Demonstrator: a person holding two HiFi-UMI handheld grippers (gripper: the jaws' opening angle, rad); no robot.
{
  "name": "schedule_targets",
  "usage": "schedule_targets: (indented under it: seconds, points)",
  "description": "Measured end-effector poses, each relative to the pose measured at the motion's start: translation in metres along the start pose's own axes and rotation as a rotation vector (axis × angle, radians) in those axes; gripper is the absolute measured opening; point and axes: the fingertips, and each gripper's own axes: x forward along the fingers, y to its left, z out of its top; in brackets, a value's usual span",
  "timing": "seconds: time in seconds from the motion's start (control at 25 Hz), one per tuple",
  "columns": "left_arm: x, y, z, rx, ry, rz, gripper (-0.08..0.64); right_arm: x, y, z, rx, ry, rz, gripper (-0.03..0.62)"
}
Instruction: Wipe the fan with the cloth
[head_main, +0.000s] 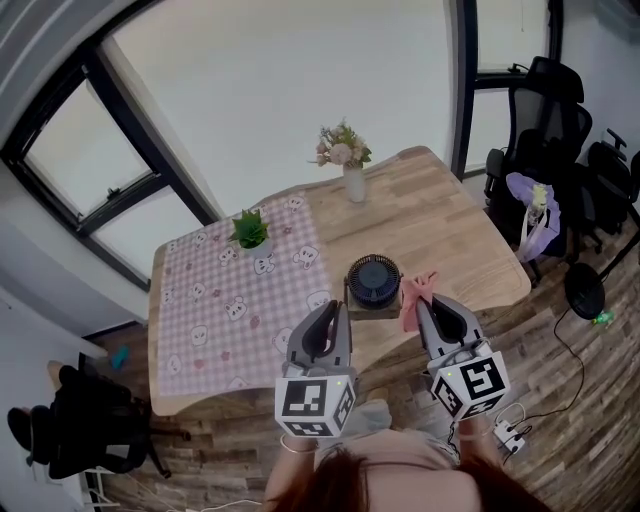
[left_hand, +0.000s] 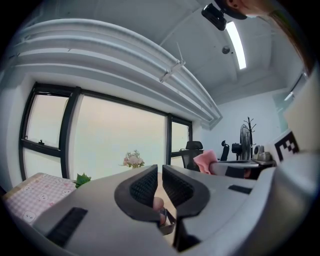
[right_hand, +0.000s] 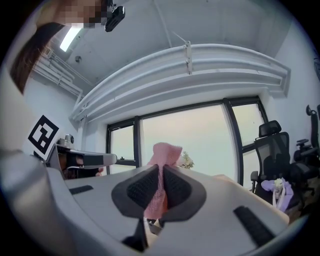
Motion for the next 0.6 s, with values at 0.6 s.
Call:
schedule_targets:
  seconds: [0.6]
  points:
    - [-0.030,-0.005,0.000,-0.012,0.009,0.012,0.031,-0.028,0.014,0.013,-0.010,-0.046,0.021,0.023]
